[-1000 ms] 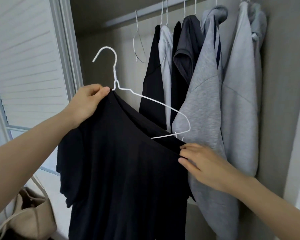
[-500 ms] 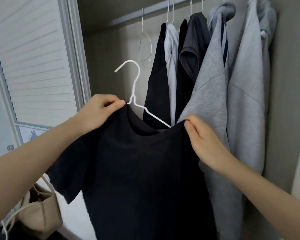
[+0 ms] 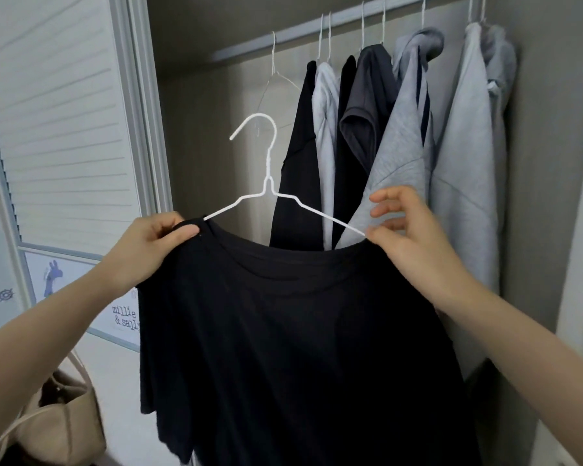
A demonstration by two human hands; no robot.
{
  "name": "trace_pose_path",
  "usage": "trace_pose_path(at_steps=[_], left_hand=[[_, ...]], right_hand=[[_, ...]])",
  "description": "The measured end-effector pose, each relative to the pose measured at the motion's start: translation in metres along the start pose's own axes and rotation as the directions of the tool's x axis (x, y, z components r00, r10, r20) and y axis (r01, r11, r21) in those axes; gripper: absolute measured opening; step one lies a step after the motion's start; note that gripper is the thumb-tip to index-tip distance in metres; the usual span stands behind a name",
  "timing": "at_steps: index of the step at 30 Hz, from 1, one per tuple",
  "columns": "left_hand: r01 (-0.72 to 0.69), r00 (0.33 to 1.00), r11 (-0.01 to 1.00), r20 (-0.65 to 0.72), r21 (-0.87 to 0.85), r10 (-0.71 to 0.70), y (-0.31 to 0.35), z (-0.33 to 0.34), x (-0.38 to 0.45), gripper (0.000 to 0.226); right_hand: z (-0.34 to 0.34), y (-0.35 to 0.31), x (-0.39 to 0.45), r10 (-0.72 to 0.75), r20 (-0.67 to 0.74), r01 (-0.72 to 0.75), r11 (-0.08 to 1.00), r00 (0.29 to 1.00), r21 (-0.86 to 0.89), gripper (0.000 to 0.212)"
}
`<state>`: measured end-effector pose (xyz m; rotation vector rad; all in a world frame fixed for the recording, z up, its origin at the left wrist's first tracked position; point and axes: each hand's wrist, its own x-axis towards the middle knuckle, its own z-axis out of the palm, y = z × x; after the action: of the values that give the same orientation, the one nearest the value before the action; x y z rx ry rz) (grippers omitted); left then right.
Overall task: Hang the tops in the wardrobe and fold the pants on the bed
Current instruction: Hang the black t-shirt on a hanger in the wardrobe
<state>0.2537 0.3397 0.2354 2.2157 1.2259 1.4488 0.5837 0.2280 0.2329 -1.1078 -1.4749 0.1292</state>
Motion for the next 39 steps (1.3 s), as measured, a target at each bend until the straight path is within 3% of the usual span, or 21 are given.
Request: trace_pose_path(at_steps=[2,4,7,13,15,17,20,23,28,32,38,39], left_hand=[[-0.005,0.998,1.0,-0.067,-0.027,0.003,-0.002,0.002,0.002,0.028],[-0.009,0.995,1.0,-0.096,-0.03,0.006,-0.005,0.002,0.002,0.027],[-0.022,0.995,0.999,-0.096,-0.045,0.017,-0.008,-0.001,0.002,0.028],[-0.066,0.997,0.993,-0.044,-0.101,0.062,0.0,-0.006,0.002,0.022],[-0.059,0.998,0.99,-0.031,-0.128,0.055,0.001,-0.009,0.001,0.021],[-0.041,0.999,0.991,-0.031,-0.127,0.038,-0.005,-0.015,0.002,0.022],[-0.021,0.999,0.99,-0.045,-0.139,0.015,-0.016,-0.022,0.007,0.025],[-0.011,1.0,0.992,-0.015,-0.128,0.009,-0.027,-0.022,0.021,0.028],[-0.036,0.999,0.999,0.023,-0.038,0.037,-0.037,-0.004,0.062,0.035],[-0.01,0.997,0.996,0.078,-0.09,0.017,-0.042,0.02,0.106,0.038],[-0.001,0.977,0.984,0.21,-0.178,0.039,-0.033,0.063,0.174,0.039],[-0.02,0.973,0.983,0.224,-0.185,0.062,-0.026,0.07,0.187,0.038]], right_hand=[[-0.004,0.001,0.001,0.015,0.056,0.0,0.967,0.998,-0.254,0.008],[-0.008,0.006,-0.002,0.074,0.151,0.002,0.895,0.986,-0.447,0.026],[-0.01,0.009,-0.004,0.009,0.177,0.083,0.859,0.984,-0.505,0.043],[0.003,-0.009,0.001,0.004,0.231,0.074,0.941,0.973,-0.331,0.04],[0.005,-0.017,0.001,0.097,0.262,-0.057,0.986,0.96,-0.156,0.038],[0.004,-0.024,0.003,0.231,0.313,-0.266,0.961,0.921,0.073,0.034],[-0.001,-0.031,0.009,0.288,0.339,-0.368,0.908,0.896,0.201,0.029],[-0.007,-0.046,0.012,0.226,0.454,-0.397,0.858,0.862,0.326,0.037],[-0.007,-0.07,0.026,0.132,0.513,-0.393,0.806,0.848,0.442,0.028],[-0.003,-0.093,0.049,0.172,0.431,-0.391,0.778,0.886,0.492,0.031],[0.012,-0.132,0.088,0.209,0.191,-0.268,0.889,0.959,0.371,0.049],[0.017,-0.138,0.097,0.207,0.139,-0.242,0.915,0.968,0.322,0.043]])
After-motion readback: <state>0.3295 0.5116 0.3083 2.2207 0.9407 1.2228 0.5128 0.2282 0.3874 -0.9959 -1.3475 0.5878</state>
